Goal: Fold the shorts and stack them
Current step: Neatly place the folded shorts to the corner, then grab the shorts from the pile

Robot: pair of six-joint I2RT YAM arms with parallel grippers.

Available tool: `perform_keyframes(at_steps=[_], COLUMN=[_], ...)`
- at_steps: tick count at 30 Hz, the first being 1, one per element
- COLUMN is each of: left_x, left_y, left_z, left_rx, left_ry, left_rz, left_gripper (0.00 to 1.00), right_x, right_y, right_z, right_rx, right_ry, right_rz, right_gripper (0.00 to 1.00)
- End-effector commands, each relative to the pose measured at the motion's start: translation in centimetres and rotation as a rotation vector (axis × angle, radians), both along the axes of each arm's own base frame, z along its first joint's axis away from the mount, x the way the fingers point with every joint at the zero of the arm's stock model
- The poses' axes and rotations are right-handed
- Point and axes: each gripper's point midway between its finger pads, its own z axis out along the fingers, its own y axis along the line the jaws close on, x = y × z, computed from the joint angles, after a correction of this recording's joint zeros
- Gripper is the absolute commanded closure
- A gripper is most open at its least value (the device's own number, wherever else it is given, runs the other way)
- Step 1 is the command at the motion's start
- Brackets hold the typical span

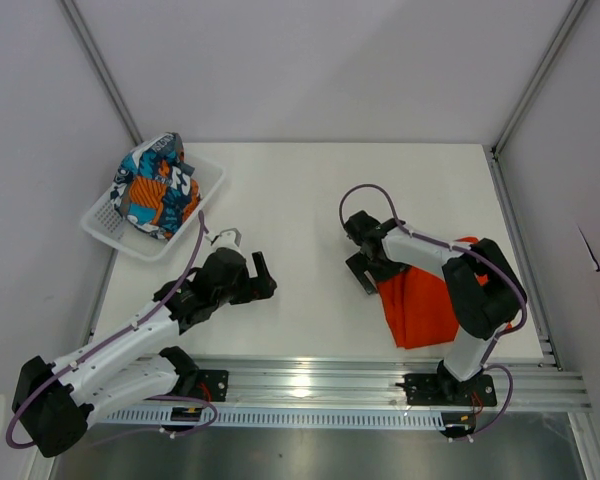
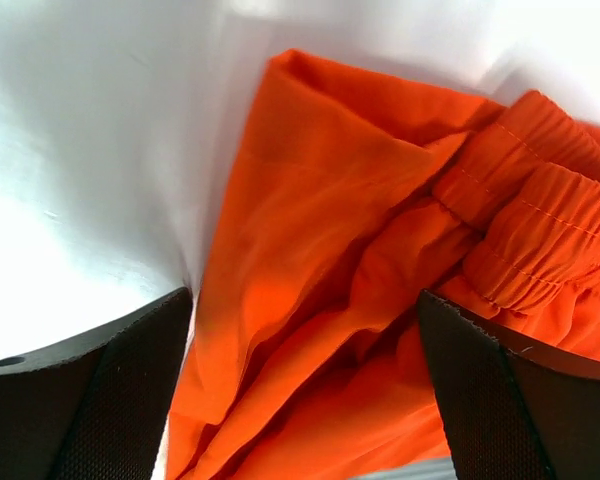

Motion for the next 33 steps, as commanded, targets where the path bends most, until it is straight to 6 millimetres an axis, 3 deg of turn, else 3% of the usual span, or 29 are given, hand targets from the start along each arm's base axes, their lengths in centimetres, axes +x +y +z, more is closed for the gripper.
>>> perform_keyframes(at_steps=[1,5,8,11,14,16,18,19,20,21,22,23,25,26,28,29,30,31,33], left_x=[0.7,0.8,1.4,2.7,3.8,4.9,6.2,6.7,7.7,8.2,9.0,9.6,11.2,11.6,13.3,13.8,14.3,15.1,16.8], left_y=[-0.5,0.0,0.2,1.6,3.5,4.7,7.0,7.7,9.7,10.7,11.8,14.1,16.0,18.7,20.6,22.5,23.3,24.8,25.8], left_z=[2.2,3.5,5.3,7.5,8.2,10.7,12.1,13.2,14.4,14.2,16.2,16.4,17.8,17.7,17.4,17.8,17.5,15.6,15.1], left_rx=[-0.034,-0.020,-0.031,-0.012,0.007,-0.004,-0.004,-0.020,-0.031,-0.027,-0.042,-0.041,-0.042,-0.032,-0.035,-0.027,-0.022,-0.021,-0.049], left_ry=[-0.047,-0.068,-0.098,-0.101,-0.080,-0.112,-0.120,-0.136,-0.155,-0.136,-0.170,-0.166,-0.187,-0.184,-0.175,-0.179,-0.166,-0.101,-0.079], left_rz=[-0.011,-0.006,0.003,0.066,0.125,0.181,0.273,0.298,0.370,0.401,0.438,0.508,0.557,0.639,0.696,0.759,0.793,0.852,0.869], left_gripper=[0.01,0.01,0.01,0.01,0.01,0.01,0.01,0.01,0.01,0.01,0.01,0.01,0.01,0.01,0.01,0.01,0.01,0.01,0.01], right_x=[-0.4,-0.8,0.6,3.1,5.5,6.1,6.8,6.7,6.4,6.7,6.8,7.3,7.2,7.0,6.7,6.9,6.3,6.5,5.7], right_y=[-2.0,-4.0,-2.9,0.2,2.8,4.1,5.2,4.8,4.5,4.8,5.2,5.5,5.6,6.1,6.5,7.2,7.8,7.7,7.7], right_z=[1.2,1.3,3.2,7.4,13.1,16.5,17.7,17.9,16.1,15.5,15.0,14.5,13.2,12.8,12.7,13.7,13.0,13.4,12.5], right_rx=[-0.025,-0.074,-0.005,0.138,0.262,0.365,0.502,0.553,0.607,0.638,0.666,0.685,0.668,0.669,0.690,0.741,0.754,0.761,0.756], right_ry=[-0.013,0.004,-0.088,-0.246,-0.471,-0.594,-0.695,-0.722,-0.688,-0.661,-0.634,-0.633,-0.649,-0.680,-0.721,-0.763,-0.768,-0.813,-0.818], right_rz=[-0.075,-0.115,-0.111,-0.080,-0.102,-0.123,-0.226,-0.311,-0.397,-0.371,-0.359,-0.362,-0.359,-0.326,-0.328,-0.318,-0.289,-0.302,-0.293], right_gripper=[0.05,0.04,0.02,0.01,0.01,0.01,0.01,0.01,0.01,0.01,0.01,0.01,0.01,0.01,0.00,0.01,0.01,0.01,0.01])
